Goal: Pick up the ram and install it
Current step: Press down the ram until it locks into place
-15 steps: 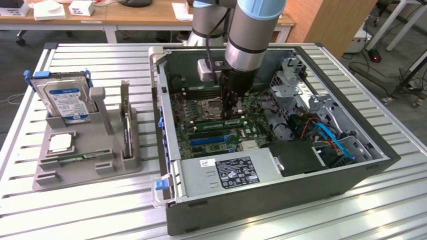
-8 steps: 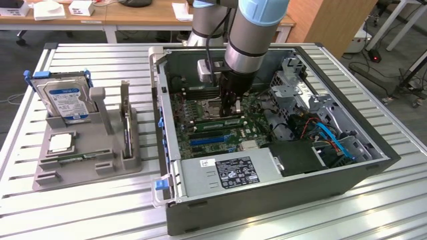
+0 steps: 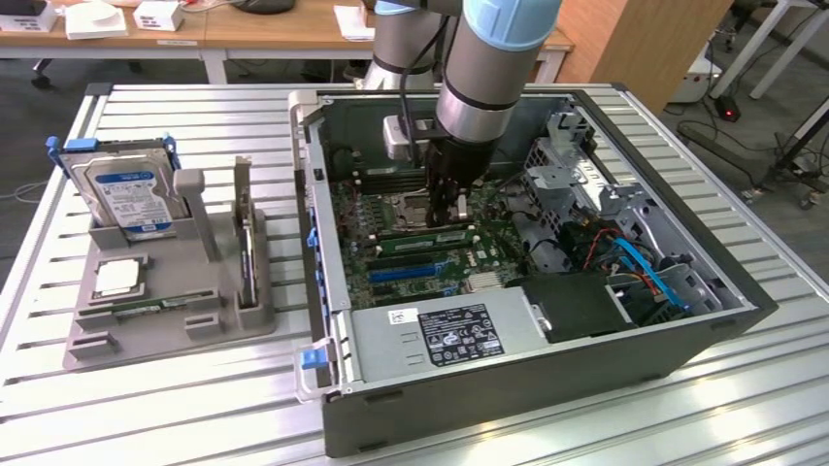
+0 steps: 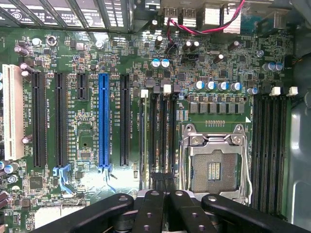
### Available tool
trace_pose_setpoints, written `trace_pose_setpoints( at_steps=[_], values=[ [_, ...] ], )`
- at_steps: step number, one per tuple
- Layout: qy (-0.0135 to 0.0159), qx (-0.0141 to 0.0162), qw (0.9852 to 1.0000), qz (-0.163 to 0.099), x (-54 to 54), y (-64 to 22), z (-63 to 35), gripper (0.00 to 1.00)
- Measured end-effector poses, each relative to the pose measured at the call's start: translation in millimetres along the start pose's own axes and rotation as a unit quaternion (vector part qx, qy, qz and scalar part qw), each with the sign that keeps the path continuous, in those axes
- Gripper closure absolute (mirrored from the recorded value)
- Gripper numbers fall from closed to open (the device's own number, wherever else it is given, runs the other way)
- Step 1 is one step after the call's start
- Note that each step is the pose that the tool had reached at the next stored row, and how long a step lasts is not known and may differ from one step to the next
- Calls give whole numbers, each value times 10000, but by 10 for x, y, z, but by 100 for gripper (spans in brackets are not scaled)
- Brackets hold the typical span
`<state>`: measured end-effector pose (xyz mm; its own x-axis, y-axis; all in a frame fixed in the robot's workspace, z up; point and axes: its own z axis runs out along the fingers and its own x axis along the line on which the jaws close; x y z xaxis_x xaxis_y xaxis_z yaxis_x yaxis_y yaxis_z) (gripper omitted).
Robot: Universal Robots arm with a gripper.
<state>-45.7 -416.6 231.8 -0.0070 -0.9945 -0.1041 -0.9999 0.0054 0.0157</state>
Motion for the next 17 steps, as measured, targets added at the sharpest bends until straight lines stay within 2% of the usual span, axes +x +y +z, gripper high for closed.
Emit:
trace_pose_setpoints(
  at_steps=[17],
  values=[
    [-2,0,10000,-2,78,-2,-9,91]
  ],
)
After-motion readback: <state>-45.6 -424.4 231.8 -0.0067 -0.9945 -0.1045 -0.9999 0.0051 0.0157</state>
